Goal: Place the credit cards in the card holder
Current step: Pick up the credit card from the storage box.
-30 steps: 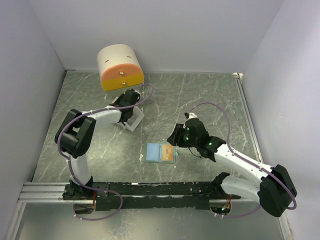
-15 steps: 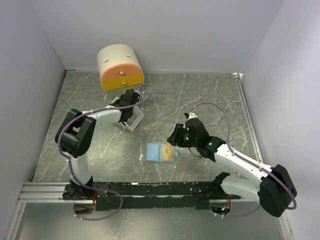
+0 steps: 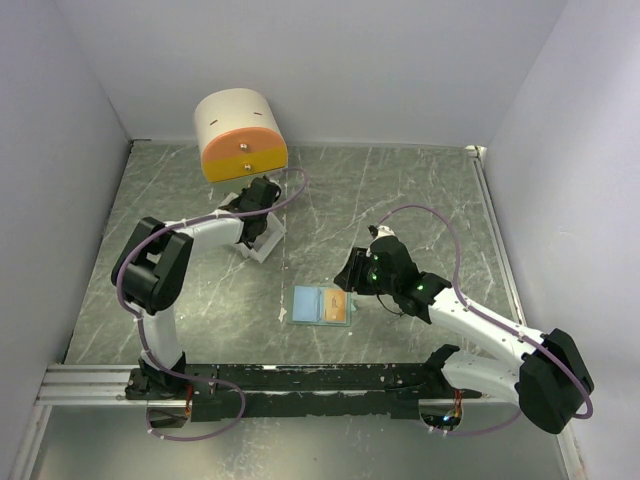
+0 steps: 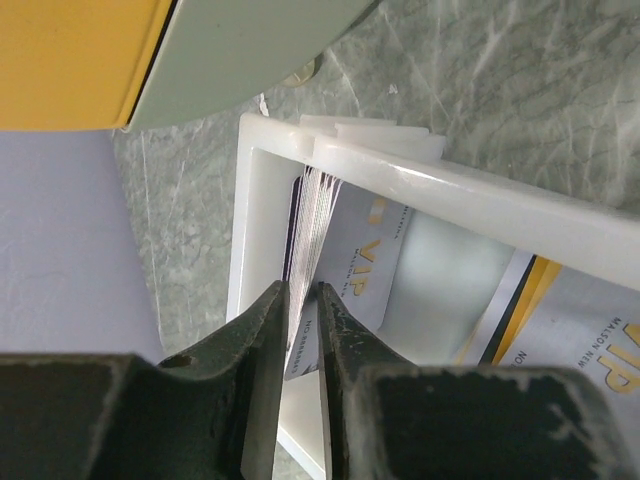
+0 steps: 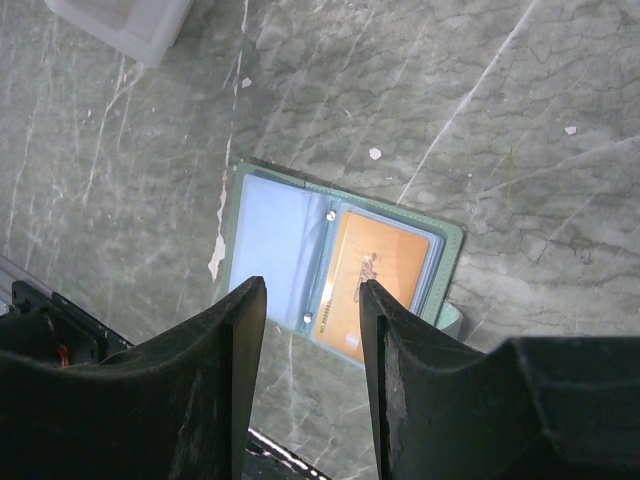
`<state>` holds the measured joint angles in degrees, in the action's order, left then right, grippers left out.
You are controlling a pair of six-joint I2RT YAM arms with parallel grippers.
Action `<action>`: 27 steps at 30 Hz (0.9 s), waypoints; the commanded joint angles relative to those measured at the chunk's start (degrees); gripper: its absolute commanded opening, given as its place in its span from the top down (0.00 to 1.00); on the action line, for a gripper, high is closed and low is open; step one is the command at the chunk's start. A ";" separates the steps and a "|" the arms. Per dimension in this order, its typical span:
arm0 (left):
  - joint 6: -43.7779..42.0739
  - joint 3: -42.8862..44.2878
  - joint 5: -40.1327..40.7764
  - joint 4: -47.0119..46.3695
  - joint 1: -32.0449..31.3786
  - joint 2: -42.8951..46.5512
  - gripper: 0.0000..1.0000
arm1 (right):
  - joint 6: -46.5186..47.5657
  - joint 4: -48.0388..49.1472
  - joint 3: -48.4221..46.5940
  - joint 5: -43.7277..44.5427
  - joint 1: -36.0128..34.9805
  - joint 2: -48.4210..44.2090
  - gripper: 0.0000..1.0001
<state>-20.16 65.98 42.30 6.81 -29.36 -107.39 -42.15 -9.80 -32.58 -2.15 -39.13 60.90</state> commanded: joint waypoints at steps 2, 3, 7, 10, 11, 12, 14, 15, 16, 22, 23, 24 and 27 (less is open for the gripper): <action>0.04 2.60 1.49 -0.06 0.89 -1.45 0.72 | 0.58 0.21 -1.20 -0.05 -0.27 -0.02 0.57; 0.18 2.74 1.41 0.30 0.93 -1.56 0.72 | 0.58 0.07 -1.18 -0.10 -0.26 -0.12 0.57; 0.81 3.40 1.10 1.56 0.98 -1.93 0.76 | 0.50 0.17 -0.83 0.10 -0.24 -0.60 0.57; 1.72 4.29 0.96 3.37 0.98 -2.09 0.84 | 0.49 0.27 -0.56 0.07 -0.23 -0.66 0.57; 2.18 4.83 0.82 4.43 1.00 -2.19 0.89 | 0.49 0.23 -0.48 -0.03 -0.29 -0.69 0.57; 2.63 5.34 0.43 5.47 0.98 -2.20 0.92 | 0.41 0.30 -0.43 -0.05 -0.28 -0.75 0.57; 3.46 6.20 -0.41 7.25 0.98 -2.00 0.93 | 0.32 0.50 -0.38 -0.20 -0.28 -0.85 0.57; 4.01 6.65 -0.96 8.23 0.98 -1.88 0.93 | 0.29 0.49 -0.38 -0.18 -0.27 -1.01 0.57; 4.57 7.45 -1.63 9.54 0.98 -1.73 0.93 | 0.31 0.49 -0.38 -0.22 -0.22 -1.12 0.57; 8.59 10.51 -7.29 17.01 0.98 -0.96 0.93 | 0.10 0.53 -0.38 -0.29 -0.24 -1.09 0.57; 9.30 10.77 -7.81 17.91 0.98 -0.71 0.93 | 0.06 0.57 -0.32 -0.37 -0.25 -1.11 0.57; 9.92 10.83 -8.30 18.73 0.98 -0.33 0.93 | -0.02 0.65 -0.25 -0.38 -0.27 -1.11 0.57; 11.08 10.97 -9.95 20.66 0.98 0.77 0.93 | -0.23 0.83 -0.29 -0.61 -0.24 -1.26 0.57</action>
<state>-12.29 75.18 36.12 21.96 -28.91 -109.10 -42.22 -9.76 -32.58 -2.20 -39.13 60.73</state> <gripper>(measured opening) 0.075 0.429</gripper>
